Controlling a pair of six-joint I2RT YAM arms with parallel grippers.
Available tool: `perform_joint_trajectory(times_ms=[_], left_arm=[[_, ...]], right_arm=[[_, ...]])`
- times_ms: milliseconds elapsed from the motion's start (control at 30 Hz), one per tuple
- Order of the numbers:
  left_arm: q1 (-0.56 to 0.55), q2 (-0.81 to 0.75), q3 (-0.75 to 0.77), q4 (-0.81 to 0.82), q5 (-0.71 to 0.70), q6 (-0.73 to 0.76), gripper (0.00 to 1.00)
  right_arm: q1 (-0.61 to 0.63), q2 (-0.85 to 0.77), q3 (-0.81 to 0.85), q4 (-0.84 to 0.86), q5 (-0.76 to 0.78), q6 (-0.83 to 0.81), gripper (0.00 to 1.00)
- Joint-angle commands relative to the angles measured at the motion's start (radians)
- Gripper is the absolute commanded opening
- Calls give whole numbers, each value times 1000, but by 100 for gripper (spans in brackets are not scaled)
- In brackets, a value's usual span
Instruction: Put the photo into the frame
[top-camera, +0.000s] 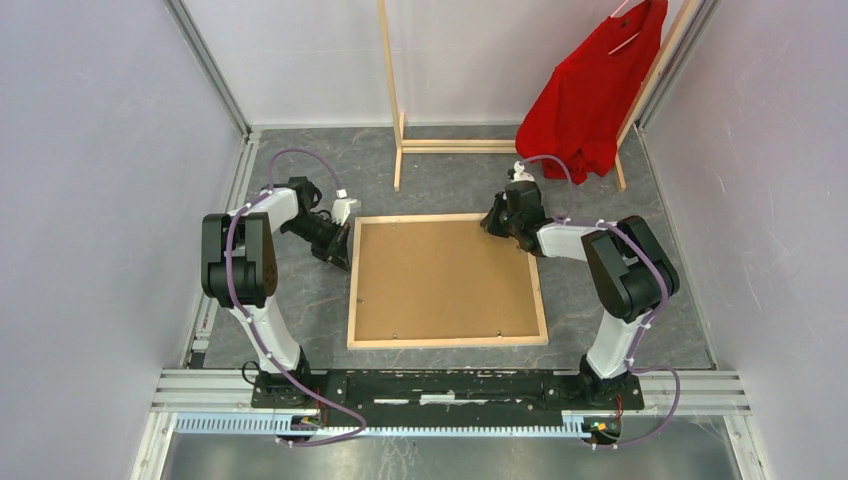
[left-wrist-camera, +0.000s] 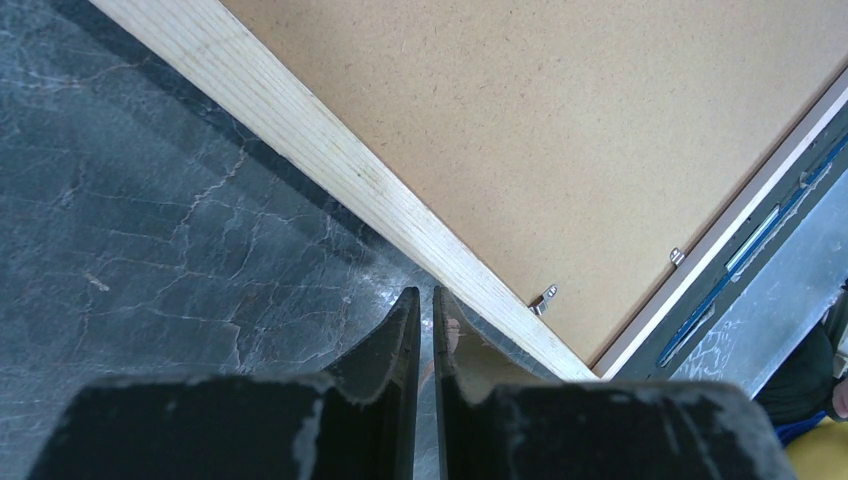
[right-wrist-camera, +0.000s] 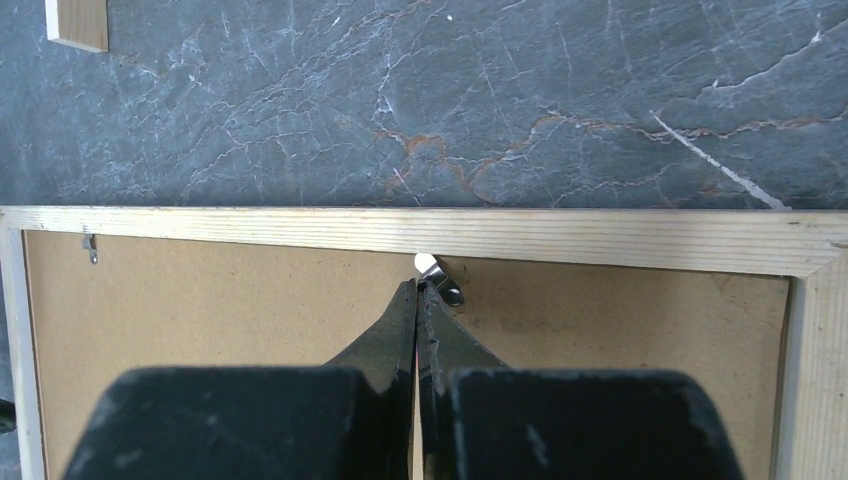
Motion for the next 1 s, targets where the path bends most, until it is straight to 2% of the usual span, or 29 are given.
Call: perform_joint_trajectory(times_ms=[0,533,733,967], left_arm=[[-4,-42,24,-8,1,38,16],[-4,-48,20,-8,-7,41,16],[-3,-53,16,-9,-9,41,16],[-3,-61,14,-9,-14,41,16]], right_arm=[[2,21,37,3,20,13,0],[2,18,65,-27,100,-15,0],[3,-4,69,-8,58,-30,0],[3,-156,-4,-35,28,-58,5]])
